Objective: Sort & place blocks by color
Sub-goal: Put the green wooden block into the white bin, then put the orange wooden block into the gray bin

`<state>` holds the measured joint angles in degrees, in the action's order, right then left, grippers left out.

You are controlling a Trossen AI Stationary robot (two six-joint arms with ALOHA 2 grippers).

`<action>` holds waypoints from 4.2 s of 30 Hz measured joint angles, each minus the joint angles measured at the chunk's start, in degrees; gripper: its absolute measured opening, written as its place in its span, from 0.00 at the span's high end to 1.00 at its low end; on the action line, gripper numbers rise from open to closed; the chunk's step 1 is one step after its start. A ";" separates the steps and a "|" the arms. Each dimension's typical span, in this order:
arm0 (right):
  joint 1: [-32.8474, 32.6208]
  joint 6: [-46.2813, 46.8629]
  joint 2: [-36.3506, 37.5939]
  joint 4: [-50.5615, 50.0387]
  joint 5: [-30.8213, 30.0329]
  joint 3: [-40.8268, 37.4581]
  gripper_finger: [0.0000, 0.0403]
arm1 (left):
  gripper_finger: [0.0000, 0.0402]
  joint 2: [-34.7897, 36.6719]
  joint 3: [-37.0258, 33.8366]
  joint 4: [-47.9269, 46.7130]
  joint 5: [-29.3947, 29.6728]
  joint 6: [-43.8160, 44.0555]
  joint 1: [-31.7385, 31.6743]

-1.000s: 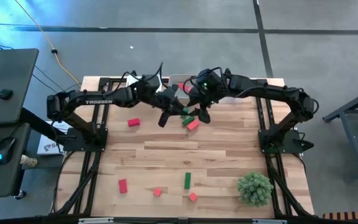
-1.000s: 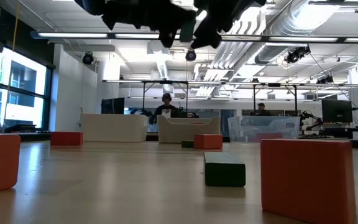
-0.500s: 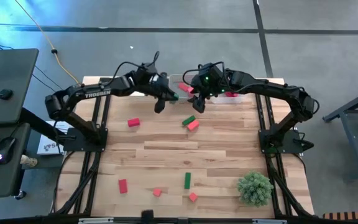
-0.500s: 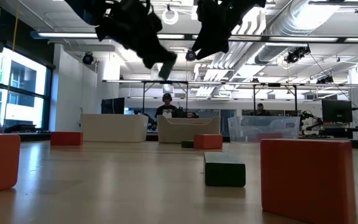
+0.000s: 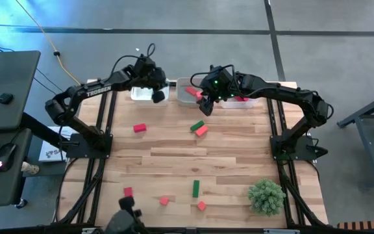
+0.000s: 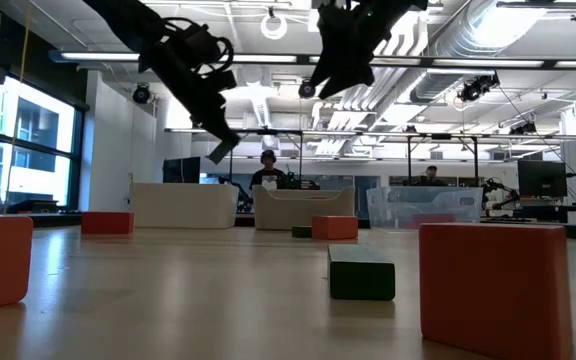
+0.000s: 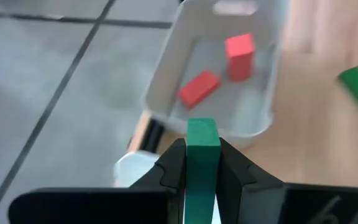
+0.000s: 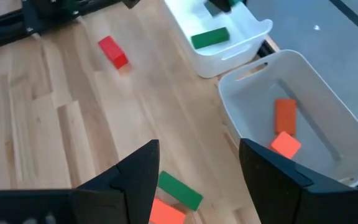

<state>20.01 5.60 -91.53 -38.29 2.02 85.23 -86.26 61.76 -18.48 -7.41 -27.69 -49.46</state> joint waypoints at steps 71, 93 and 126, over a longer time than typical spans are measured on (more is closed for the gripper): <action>-2.45 2.37 0.00 -0.04 -1.82 0.00 0.48 | 0.61 -13.70 7.55 -14.98 12.69 8.21 -6.38; -2.45 -17.53 -2.12 -7.55 0.88 0.09 0.48 | 0.61 -5.40 14.14 -28.95 1.39 22.57 2.81; -2.82 -45.31 -17.10 -10.83 11.27 0.01 0.48 | 0.61 11.34 14.10 -37.79 9.83 44.07 19.95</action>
<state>17.19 -39.70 -108.62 -49.12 13.28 85.24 -74.91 75.85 -56.27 2.42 16.37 -29.51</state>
